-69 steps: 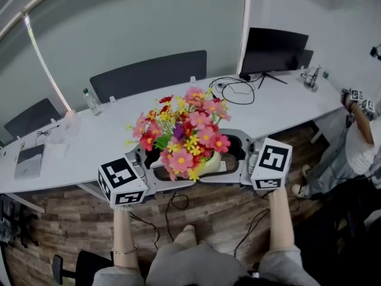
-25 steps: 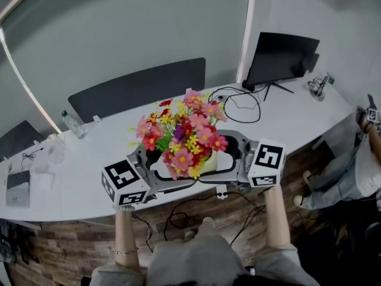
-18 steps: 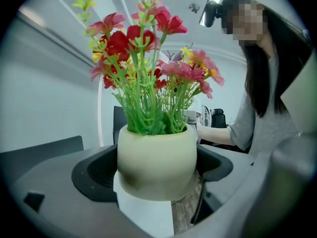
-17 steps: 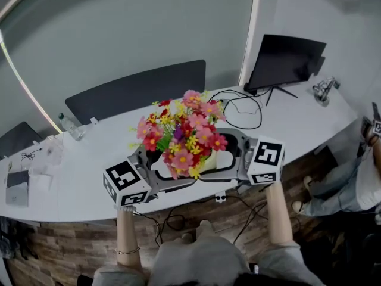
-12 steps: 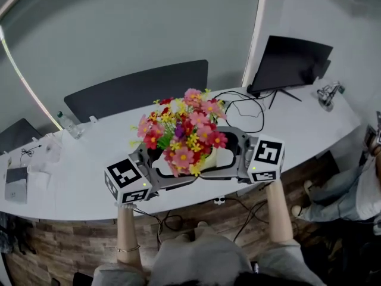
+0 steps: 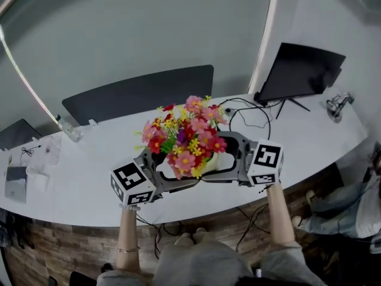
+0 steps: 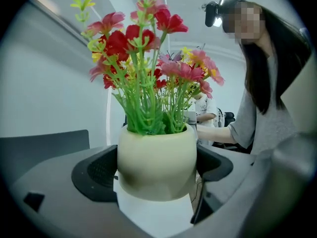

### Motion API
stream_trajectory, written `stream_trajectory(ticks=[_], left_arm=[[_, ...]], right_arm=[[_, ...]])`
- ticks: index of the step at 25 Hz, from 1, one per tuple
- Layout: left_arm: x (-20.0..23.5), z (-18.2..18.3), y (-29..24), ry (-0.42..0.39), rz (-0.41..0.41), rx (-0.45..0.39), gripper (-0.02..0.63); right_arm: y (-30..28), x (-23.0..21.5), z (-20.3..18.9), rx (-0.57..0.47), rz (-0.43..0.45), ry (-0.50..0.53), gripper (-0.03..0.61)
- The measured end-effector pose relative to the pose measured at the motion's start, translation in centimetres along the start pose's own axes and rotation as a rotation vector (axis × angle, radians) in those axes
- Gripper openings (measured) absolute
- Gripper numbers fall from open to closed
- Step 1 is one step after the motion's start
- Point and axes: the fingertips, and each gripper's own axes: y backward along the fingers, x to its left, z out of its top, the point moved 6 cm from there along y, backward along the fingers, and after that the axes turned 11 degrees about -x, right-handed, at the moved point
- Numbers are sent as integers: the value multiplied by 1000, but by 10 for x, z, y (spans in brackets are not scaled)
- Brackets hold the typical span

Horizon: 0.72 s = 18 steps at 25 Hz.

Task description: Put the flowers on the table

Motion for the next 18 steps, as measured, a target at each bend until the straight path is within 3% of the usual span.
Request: stream_trajectory(ticks=[18], left_arm=[[74, -69, -14, 95, -22, 61, 472]], right_arm=[[-13, -71, -73, 4, -30, -106, 445]])
